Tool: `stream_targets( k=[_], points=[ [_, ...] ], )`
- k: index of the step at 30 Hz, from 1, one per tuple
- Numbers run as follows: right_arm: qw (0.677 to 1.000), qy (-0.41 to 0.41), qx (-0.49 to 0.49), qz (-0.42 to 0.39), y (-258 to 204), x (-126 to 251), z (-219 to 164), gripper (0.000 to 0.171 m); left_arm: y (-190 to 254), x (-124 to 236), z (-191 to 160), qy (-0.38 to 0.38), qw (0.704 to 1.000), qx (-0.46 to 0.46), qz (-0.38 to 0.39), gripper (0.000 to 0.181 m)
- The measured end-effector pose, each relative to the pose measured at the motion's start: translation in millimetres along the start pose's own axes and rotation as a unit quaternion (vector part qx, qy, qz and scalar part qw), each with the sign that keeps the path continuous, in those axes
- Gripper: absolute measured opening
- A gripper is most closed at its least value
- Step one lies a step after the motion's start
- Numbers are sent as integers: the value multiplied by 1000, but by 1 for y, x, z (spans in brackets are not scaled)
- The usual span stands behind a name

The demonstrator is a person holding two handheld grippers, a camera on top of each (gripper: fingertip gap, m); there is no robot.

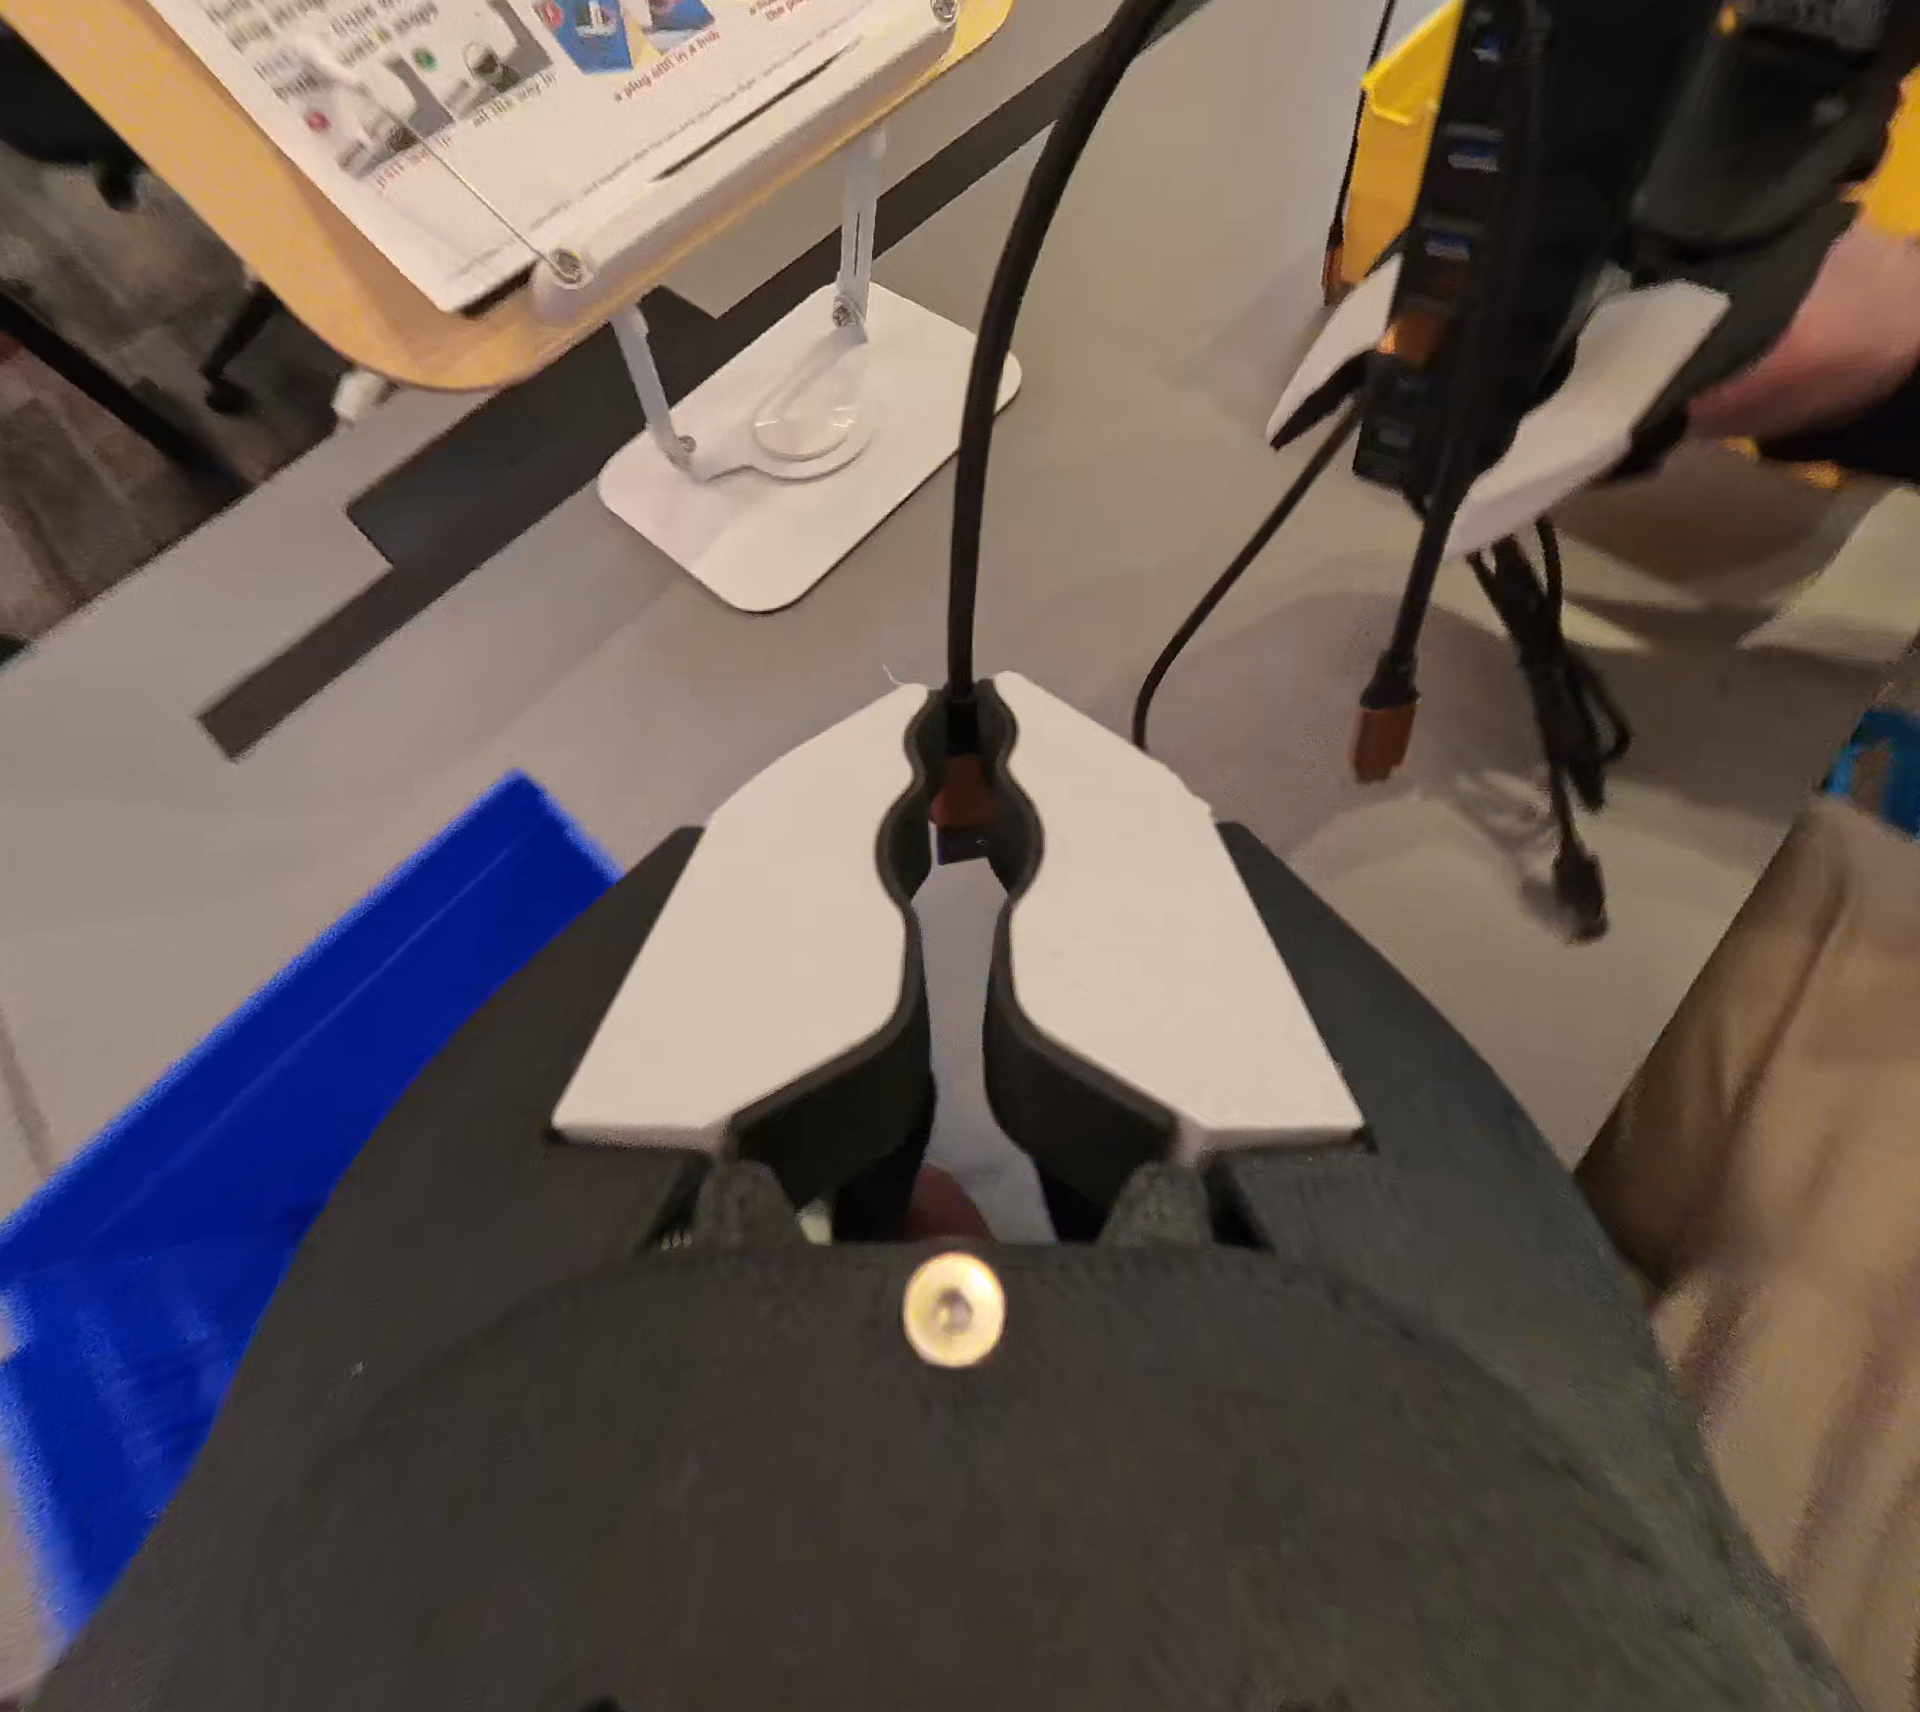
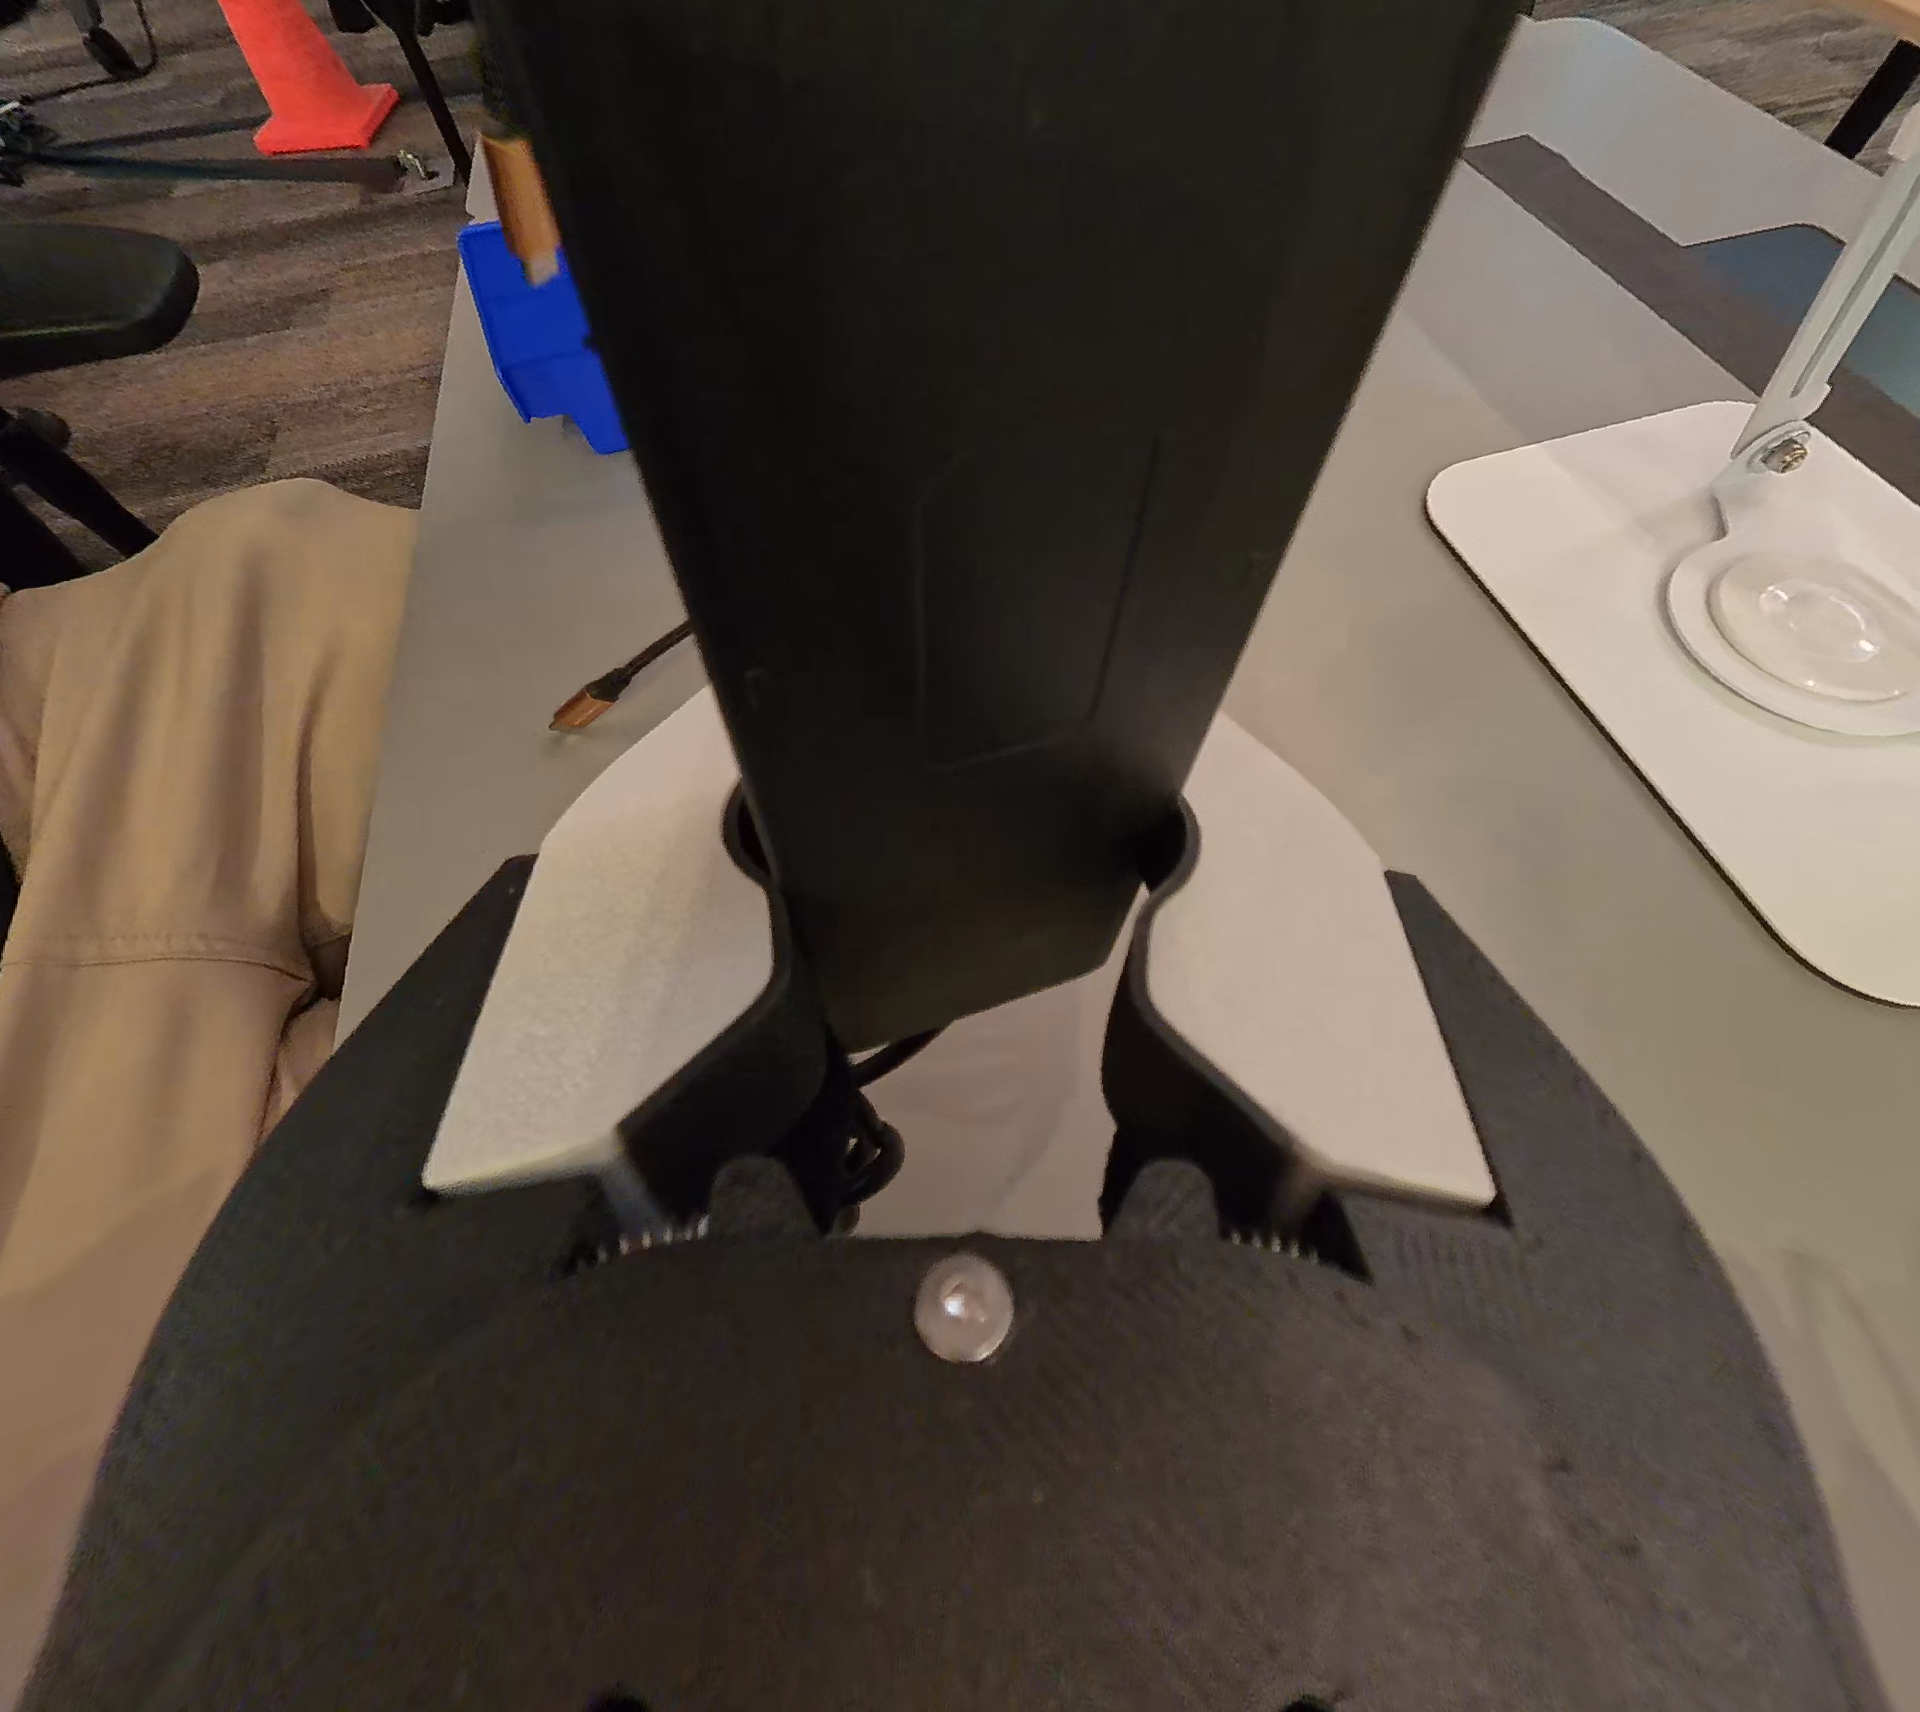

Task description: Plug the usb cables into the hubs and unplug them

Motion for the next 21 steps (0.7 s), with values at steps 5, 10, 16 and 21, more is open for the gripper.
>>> stream_targets(
  k=[5, 10, 16, 21],
  points=[
    [1000, -4, -20, -8, 2, 4, -3, 69, 12, -67, 13, -14, 993, 114, -13, 5],
    [999, -6, -33, -13, 5, 7, -7, 69, 7, -132, 2, -35, 979, 203, -12, 6],
    [1000, -22, -20, -2, 3, 5, -12, 69, -35, -162, -18, 14, 925, 378, -20, 5],
    [999, -41, 4, 7, -5, -3, -13, 69, -28, -184, -33, -41, 924, 381, -14, 5]
  ],
)
Point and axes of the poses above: each gripper's, where its closed fingertips meet, x back along the fingers, z out of its top, y = z × x across the jaws, the point moved 4 cm from there along x, back along the fingers, and after that the axes turned 13 degrees about -y, right-handed, at the moved point
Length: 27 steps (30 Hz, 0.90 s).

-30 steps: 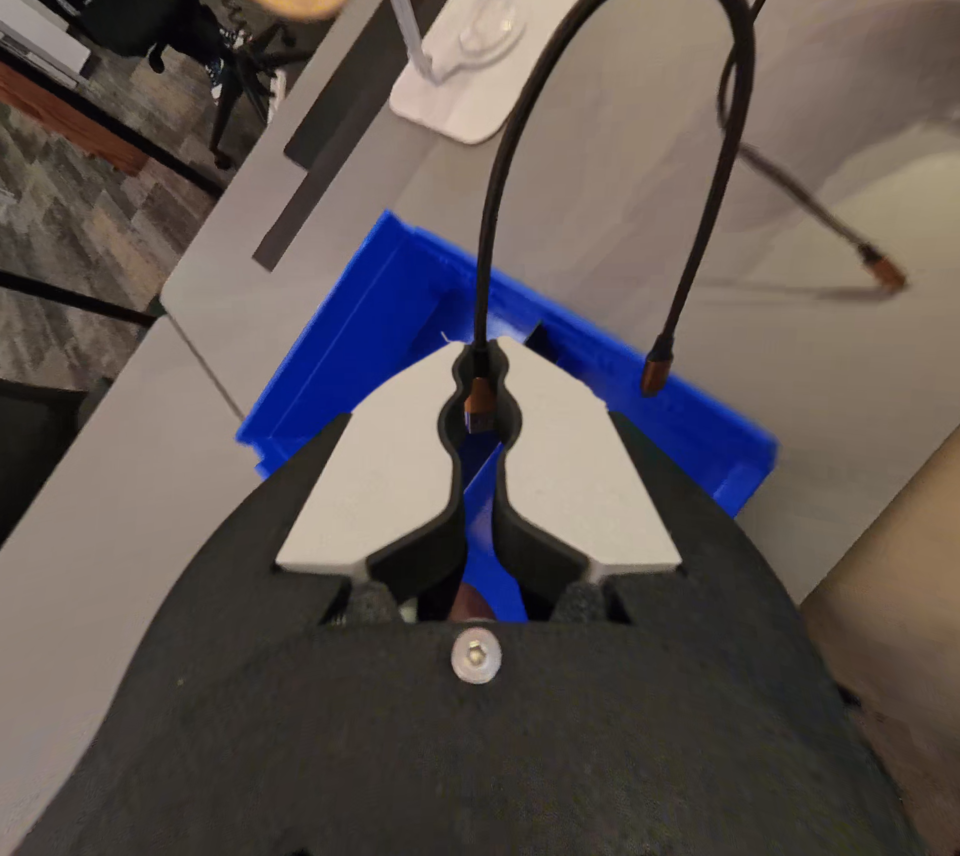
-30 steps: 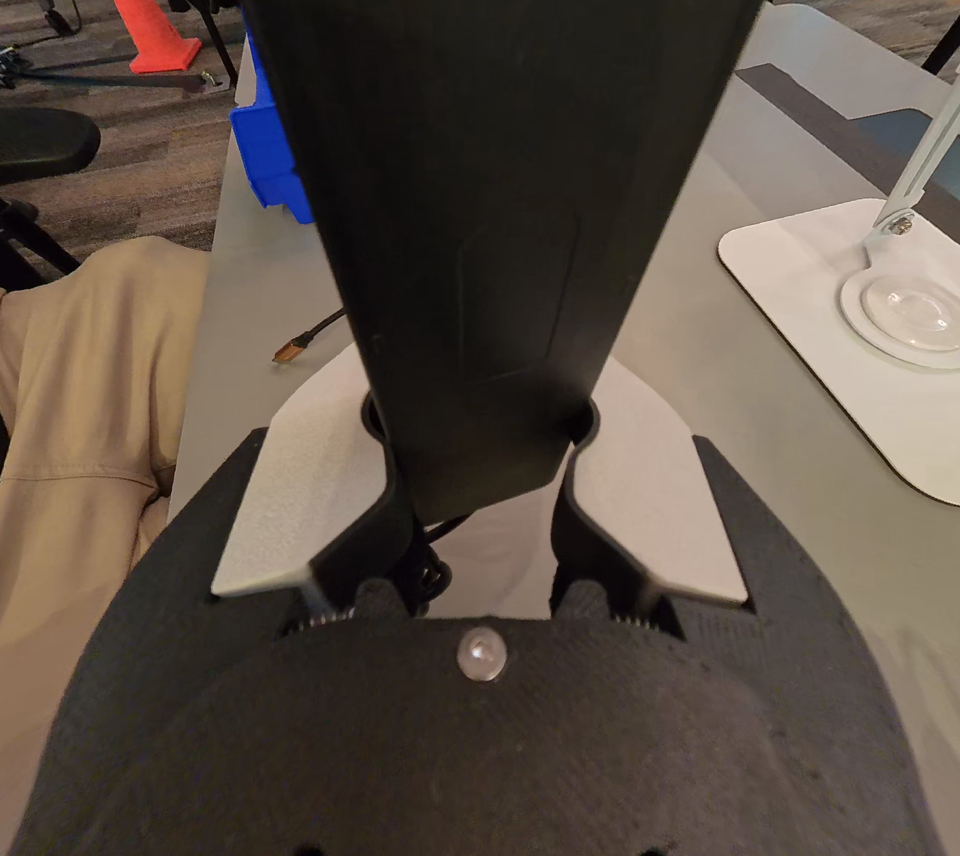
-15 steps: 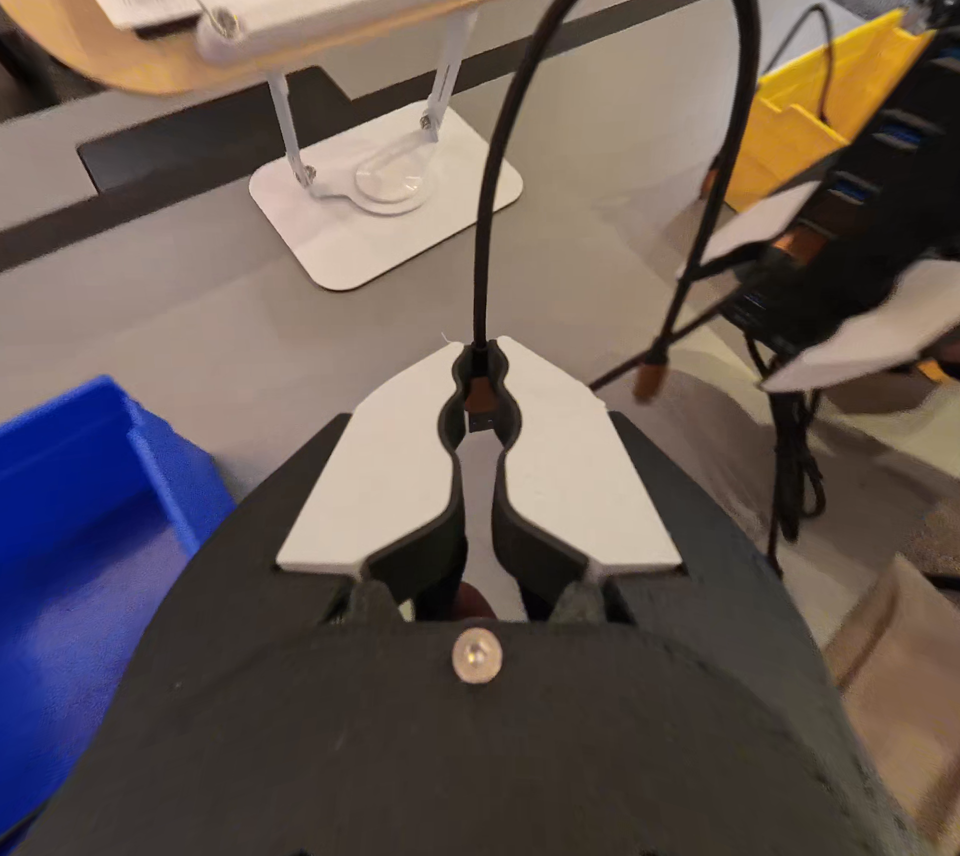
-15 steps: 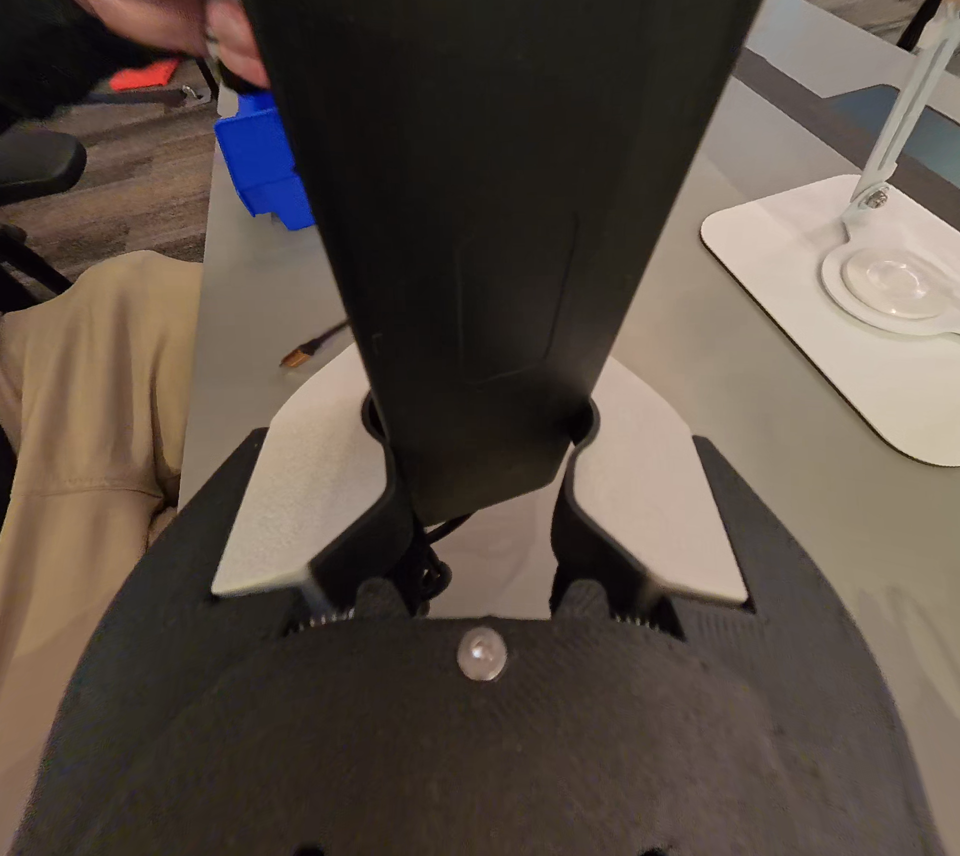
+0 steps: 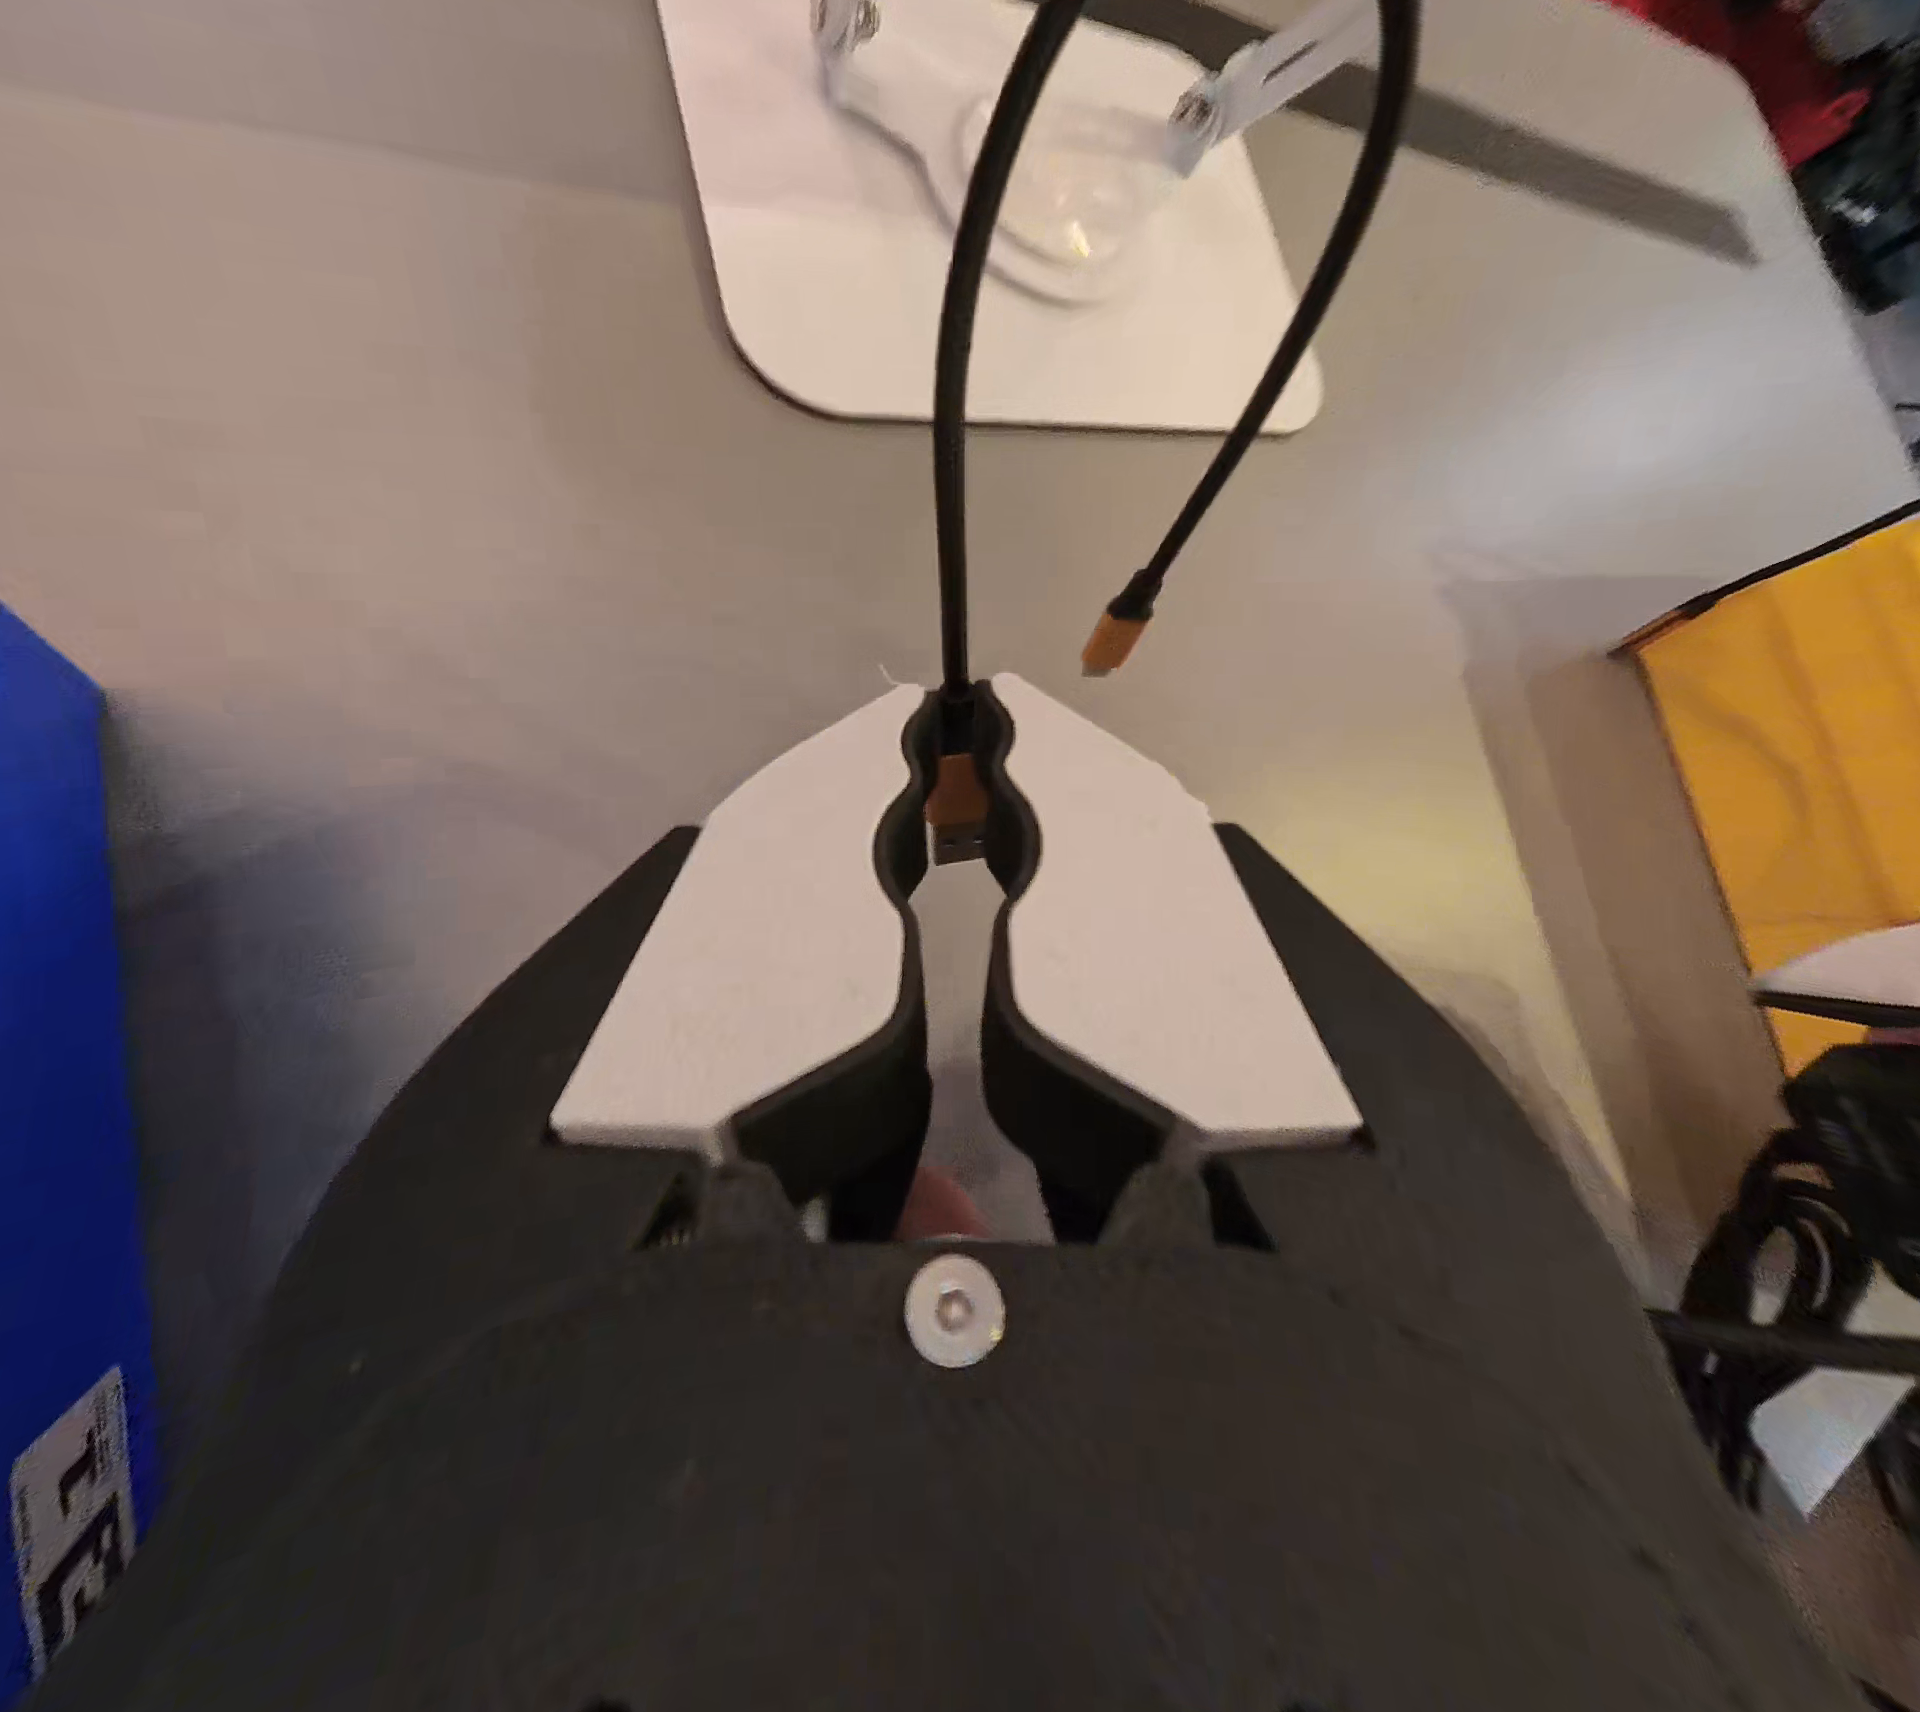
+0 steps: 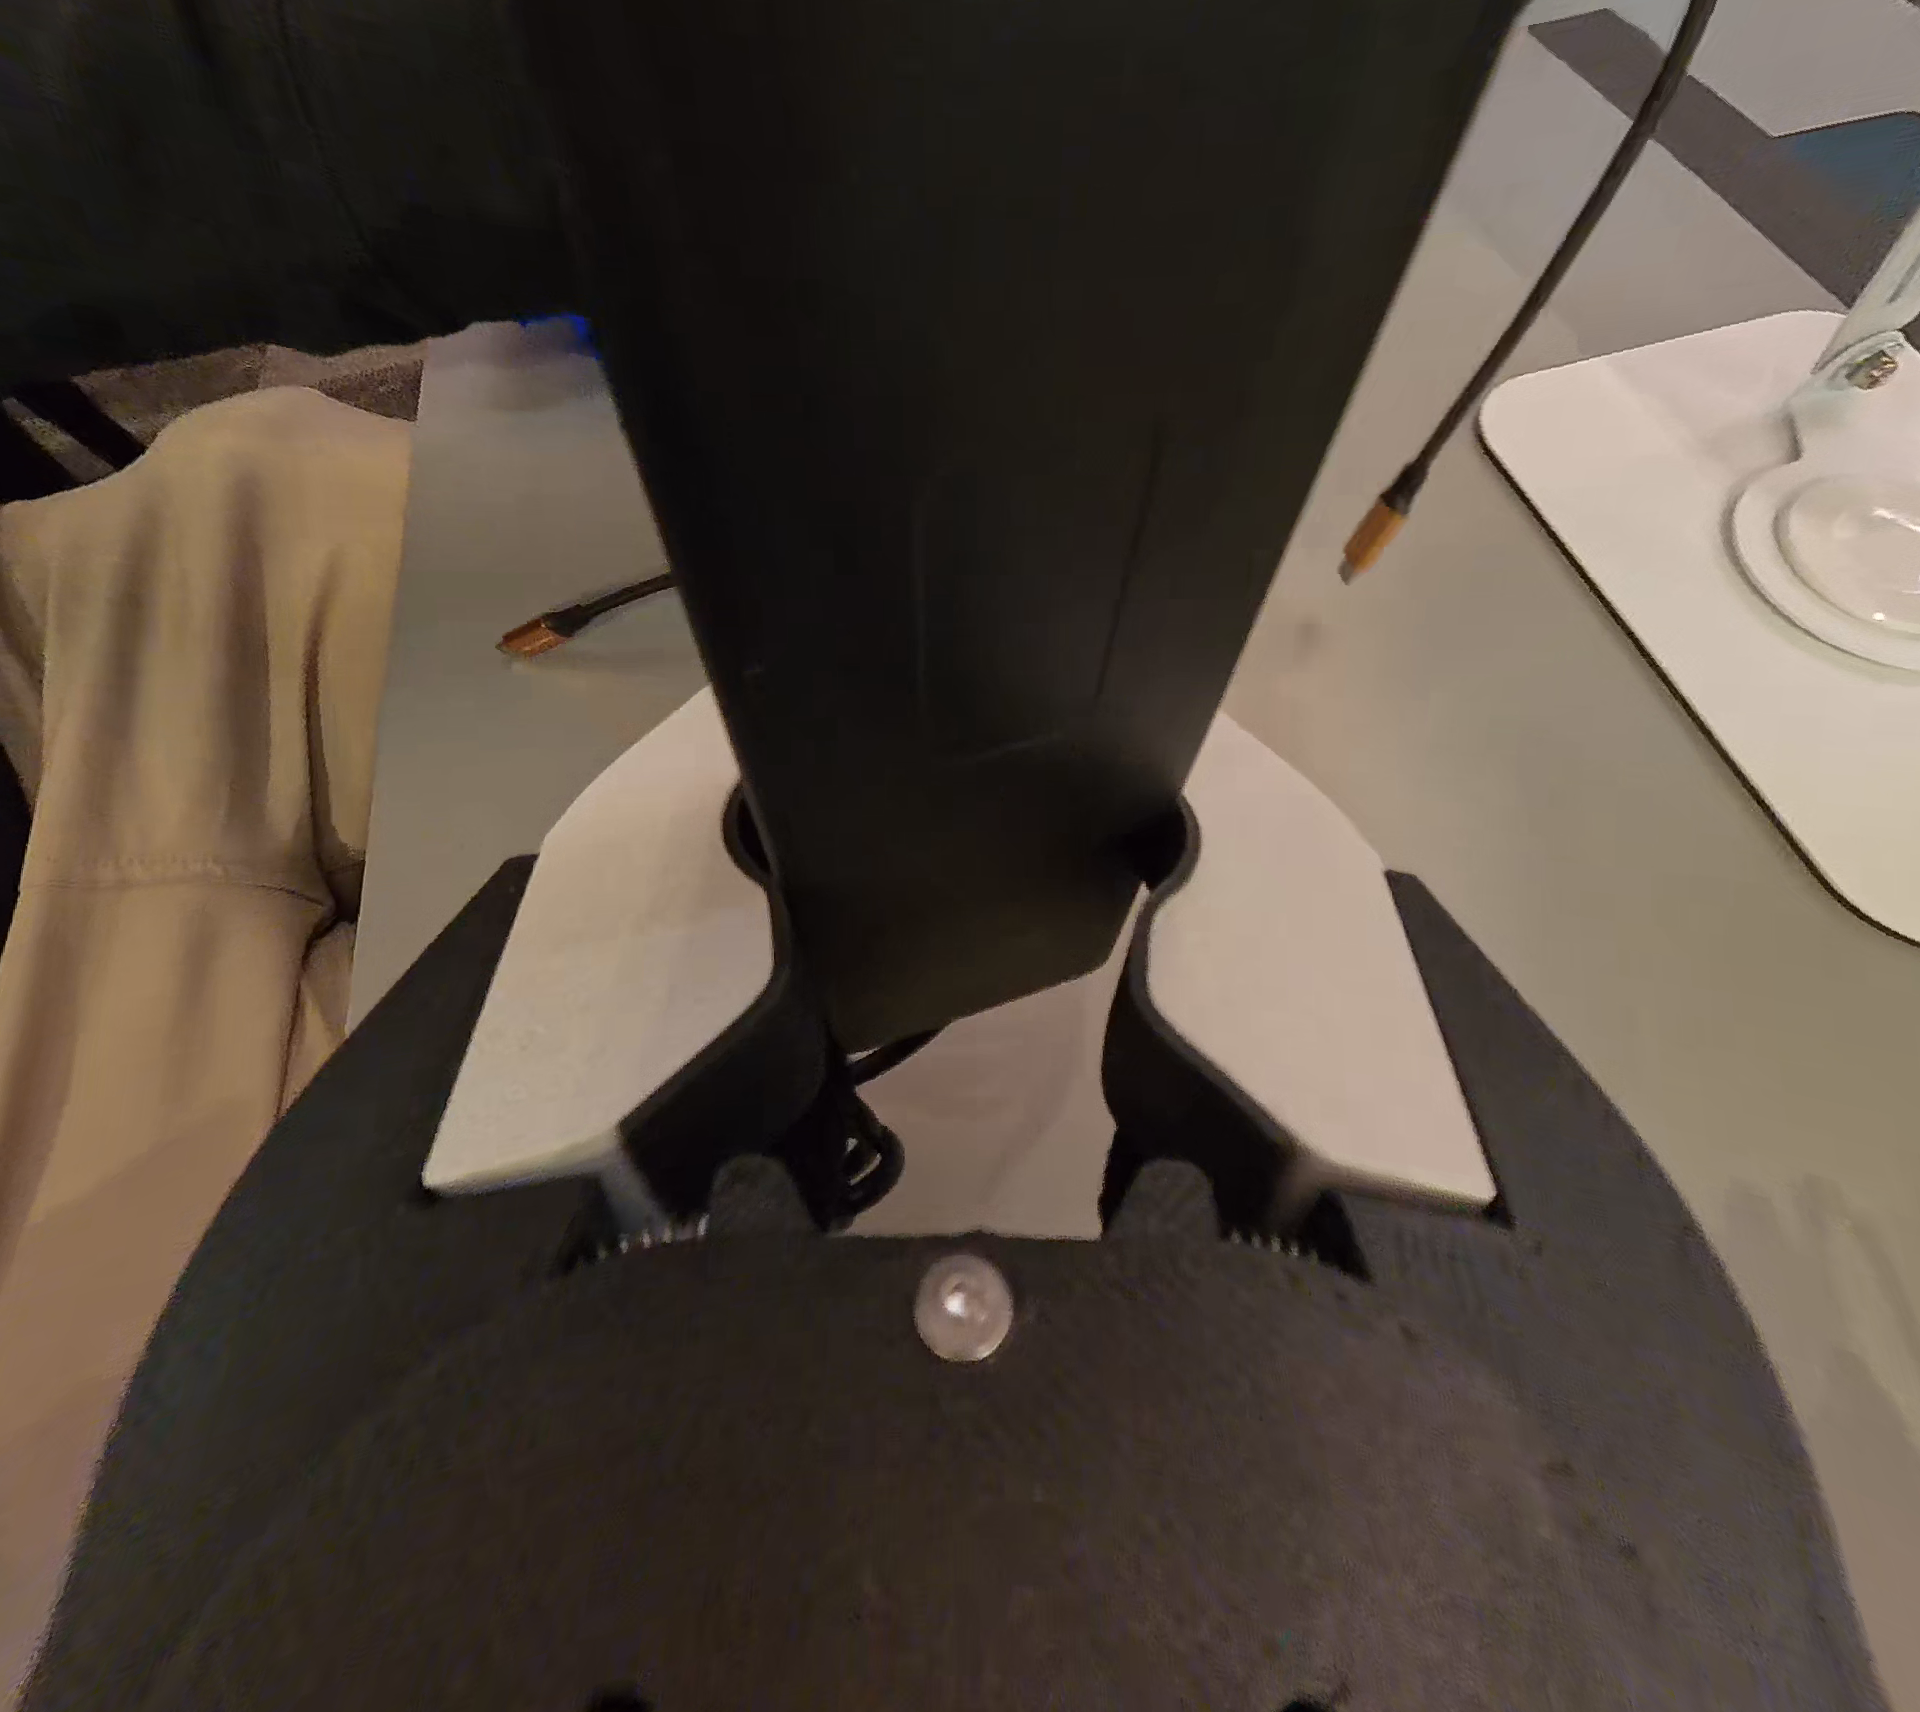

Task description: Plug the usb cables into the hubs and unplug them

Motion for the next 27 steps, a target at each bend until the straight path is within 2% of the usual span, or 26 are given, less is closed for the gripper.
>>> stream_targets(
  k=[5, 11, 13, 15, 16, 18, 19, 21, 22, 24, 27],
  points=[
    [1000, 3, 1, 3, -1, 1, 2, 69, -3, -11, -26, -35, 999, 13, 3, 6],
    [1000, 4, 2, 2, -1, 2, 2, 69, 17, -6, -62, -74, 996, -20, -39, 25],
    [1000, 6, 1, 3, -1, 3, 2, 69, 28, 5, -64, -83, 993, -80, -21, 28],
    [1000, 7, 1, 3, -1, 3, 2, 69, 37, 20, -56, -92, 977, -190, 37, 23],
    [1000, 8, 1, 4, -1, 3, 3, 69, 43, 27, -49, -94, 961, -254, 61, 18],
    [1000, 7, 3, 5, -2, 2, 3, 69, 57, 37, -39, -118, 905, -400, 83, 15],
    [1000, 6, 4, 4, -2, 2, 3, 69, 59, 38, -32, -125, 868, -469, 104, 16],
    [1000, 7, 6, 3, -2, 3, 3, 69, 50, 33, -23, -156, 772, -597, 155, 17],
    [1000, 8, 6, 2, -2, 4, 4, 69, 45, 28, -24, -174, 736, -636, 152, 21],
    [1000, 10, 5, 2, -1, 5, 4, 69, 32, 16, -27, -209, 684, -685, 142, 24],
    [1000, 13, 4, 4, 0, 6, 3, 69, 14, -1, -31, -240, 630, -725, 137, 32]
  ],
)
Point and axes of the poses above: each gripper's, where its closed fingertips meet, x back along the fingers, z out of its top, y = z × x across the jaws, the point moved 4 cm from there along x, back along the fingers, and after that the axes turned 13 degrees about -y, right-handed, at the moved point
